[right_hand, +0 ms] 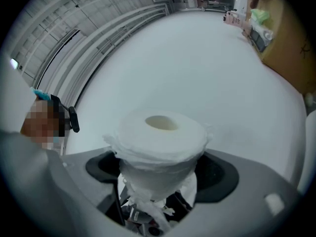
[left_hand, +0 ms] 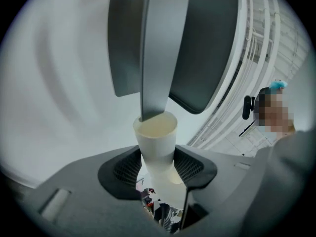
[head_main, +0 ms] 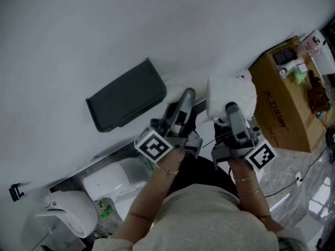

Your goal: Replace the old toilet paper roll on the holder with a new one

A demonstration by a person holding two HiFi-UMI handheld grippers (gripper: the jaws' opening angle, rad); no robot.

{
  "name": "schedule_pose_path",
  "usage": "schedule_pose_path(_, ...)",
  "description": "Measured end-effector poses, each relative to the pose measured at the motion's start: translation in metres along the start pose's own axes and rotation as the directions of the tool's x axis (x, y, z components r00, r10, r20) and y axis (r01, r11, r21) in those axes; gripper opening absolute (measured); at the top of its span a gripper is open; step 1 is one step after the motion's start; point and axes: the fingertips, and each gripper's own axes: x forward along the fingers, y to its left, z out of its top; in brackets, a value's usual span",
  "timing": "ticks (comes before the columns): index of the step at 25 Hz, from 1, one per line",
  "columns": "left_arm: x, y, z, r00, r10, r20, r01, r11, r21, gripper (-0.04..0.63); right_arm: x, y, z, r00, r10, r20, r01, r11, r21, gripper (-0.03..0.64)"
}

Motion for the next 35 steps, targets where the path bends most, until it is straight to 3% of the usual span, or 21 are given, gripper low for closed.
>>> schedule_pose_path(14, -0.024, -0.014, -0.017, 0.996, -0.017, -0.087, 0.016, 1.0, -0.014, 0.209, -0.015, 0.012, -0.001, 1.0, 0.001, 0.024, -0.001, 1.0, -0.011, 0.436)
schedule_pose_path(35, -0.064, -0.034, 0.009, 0.999, 0.031, 0.023, -0.031, 0.999, 0.031, 0.209, -0.001, 0.026, -0.023, 0.996, 0.07, -0.057, -0.068, 0.997, 0.028, 0.435)
